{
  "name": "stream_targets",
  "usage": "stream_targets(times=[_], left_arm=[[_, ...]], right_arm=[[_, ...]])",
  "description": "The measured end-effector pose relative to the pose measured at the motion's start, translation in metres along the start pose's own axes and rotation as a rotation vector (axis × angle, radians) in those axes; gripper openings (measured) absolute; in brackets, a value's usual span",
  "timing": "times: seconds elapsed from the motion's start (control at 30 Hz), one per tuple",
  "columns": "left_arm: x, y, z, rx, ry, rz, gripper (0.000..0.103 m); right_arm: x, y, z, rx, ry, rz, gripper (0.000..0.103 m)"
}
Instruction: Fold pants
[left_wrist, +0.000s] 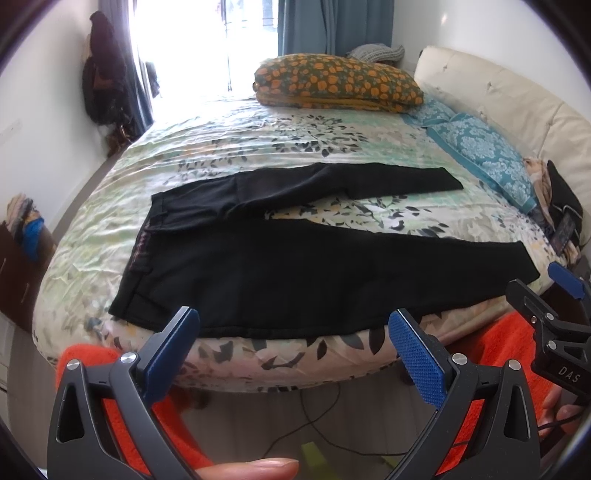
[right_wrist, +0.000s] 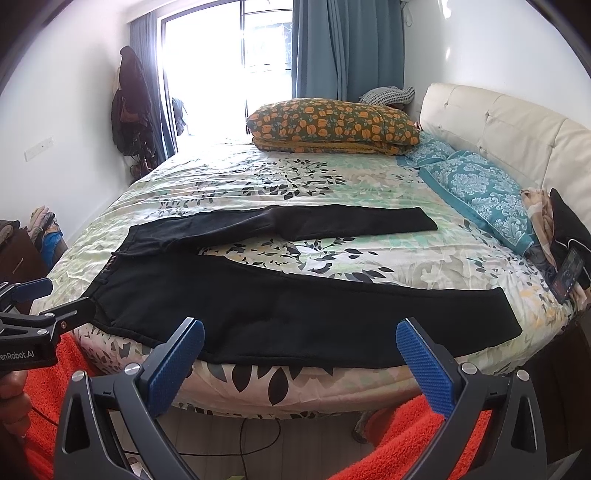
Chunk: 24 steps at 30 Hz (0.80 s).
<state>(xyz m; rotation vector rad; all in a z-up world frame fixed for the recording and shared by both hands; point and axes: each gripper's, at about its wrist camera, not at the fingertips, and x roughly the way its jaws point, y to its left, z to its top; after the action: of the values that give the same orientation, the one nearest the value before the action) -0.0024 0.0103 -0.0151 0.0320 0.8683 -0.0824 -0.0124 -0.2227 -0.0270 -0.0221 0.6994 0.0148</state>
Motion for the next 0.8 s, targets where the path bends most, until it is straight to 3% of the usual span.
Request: stream_targets(times=[0.8], left_arm=[[0.0060, -0.0008, -0.0048, 0.004, 0.023, 0.007, 0.102]], right_arm=[[0.0059, -0.0008, -0.0028, 0.010, 0.022, -0.008, 0.103]])
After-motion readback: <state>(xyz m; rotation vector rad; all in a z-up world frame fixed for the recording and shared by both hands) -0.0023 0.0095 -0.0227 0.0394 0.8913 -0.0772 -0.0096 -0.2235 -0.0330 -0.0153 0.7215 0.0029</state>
